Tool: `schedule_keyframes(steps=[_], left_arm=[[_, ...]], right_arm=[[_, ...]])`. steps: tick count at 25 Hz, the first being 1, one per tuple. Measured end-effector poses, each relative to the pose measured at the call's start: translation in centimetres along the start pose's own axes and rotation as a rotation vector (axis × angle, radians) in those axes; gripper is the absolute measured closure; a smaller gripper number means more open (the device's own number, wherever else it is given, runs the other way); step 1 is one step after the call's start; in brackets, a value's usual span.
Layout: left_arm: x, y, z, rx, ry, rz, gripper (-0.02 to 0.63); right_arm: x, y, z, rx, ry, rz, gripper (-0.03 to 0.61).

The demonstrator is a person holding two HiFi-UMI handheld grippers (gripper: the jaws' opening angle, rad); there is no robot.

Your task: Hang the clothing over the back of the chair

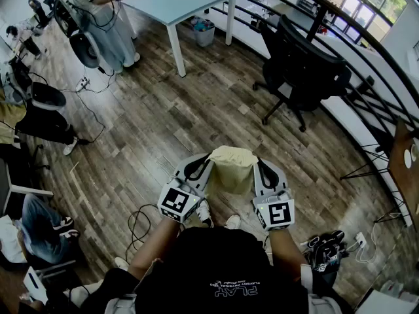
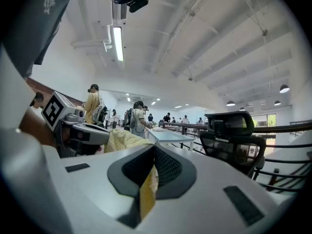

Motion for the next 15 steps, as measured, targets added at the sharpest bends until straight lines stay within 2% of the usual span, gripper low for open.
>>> schedule_keyframes(steps=[5, 12, 15], left_arm=[[0.1, 0.1, 0.2, 0.001, 0.001, -0.012, 0.588], [0.5, 0.2, 0.2, -0.012, 0.015, 0.028, 0.588], [1.5, 0.1, 0.2, -0.024, 0.031, 0.017, 0.588]], right_arm=[[0.3, 0.1, -0.1, -0.006, 0.001, 0.002, 0.558], [0.5, -0.2, -0.5, -0.012, 0.019, 0.000, 0.558], [1.0, -0.5, -1.1, -0.034, 0.048, -0.044, 0.558]])
Point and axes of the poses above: the fingertips, and each gripper's own axes: z backward along the fingers, x to its left, y out of its underside, the point moved 8 cm from there along z, backward along the fingers, and after that the axes turned 10 degrees about -z, right-handed, at the moved point
